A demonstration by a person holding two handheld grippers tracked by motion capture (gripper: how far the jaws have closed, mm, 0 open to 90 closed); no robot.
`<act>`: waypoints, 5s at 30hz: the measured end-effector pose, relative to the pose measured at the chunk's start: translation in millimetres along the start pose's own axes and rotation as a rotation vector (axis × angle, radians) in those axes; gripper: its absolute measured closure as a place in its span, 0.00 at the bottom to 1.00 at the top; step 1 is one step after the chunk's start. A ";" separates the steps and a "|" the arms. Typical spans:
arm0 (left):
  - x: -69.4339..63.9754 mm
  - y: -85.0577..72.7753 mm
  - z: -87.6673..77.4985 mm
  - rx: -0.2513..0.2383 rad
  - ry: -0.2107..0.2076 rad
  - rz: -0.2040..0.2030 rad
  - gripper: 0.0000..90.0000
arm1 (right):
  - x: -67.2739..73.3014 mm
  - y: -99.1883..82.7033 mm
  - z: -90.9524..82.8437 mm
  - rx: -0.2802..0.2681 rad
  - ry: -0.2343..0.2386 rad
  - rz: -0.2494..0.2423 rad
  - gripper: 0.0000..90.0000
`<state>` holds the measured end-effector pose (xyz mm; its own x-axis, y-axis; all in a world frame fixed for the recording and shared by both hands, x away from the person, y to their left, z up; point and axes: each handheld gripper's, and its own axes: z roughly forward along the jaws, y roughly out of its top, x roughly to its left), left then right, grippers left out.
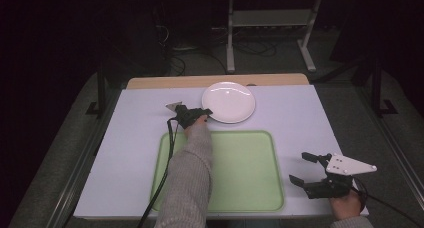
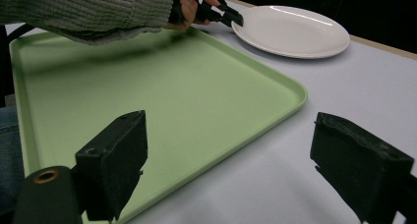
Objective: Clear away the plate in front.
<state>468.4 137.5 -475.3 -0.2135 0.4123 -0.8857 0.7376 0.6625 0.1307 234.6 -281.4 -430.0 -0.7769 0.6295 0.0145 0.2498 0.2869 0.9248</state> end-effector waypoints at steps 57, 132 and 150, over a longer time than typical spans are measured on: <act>11.8 33.9 -127.8 -0.092 -0.185 0.092 0.96 | 1.3 -1.2 -0.3 0.019 -0.023 -0.009 0.15; 56.2 -20.8 -193.8 0.046 -0.170 0.291 0.96 | 5.1 0.8 0.0 0.026 -0.036 -0.025 0.15; 61.9 -48.6 -197.7 0.115 -0.192 0.323 0.96 | 5.8 1.0 0.1 0.028 -0.037 -0.027 0.15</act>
<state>292.6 254.5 -448.3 0.1575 0.4562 -0.8758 0.8163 0.4390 0.3755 230.4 -277.5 -429.1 -0.7616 0.6475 -0.0249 0.2453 0.3237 0.9138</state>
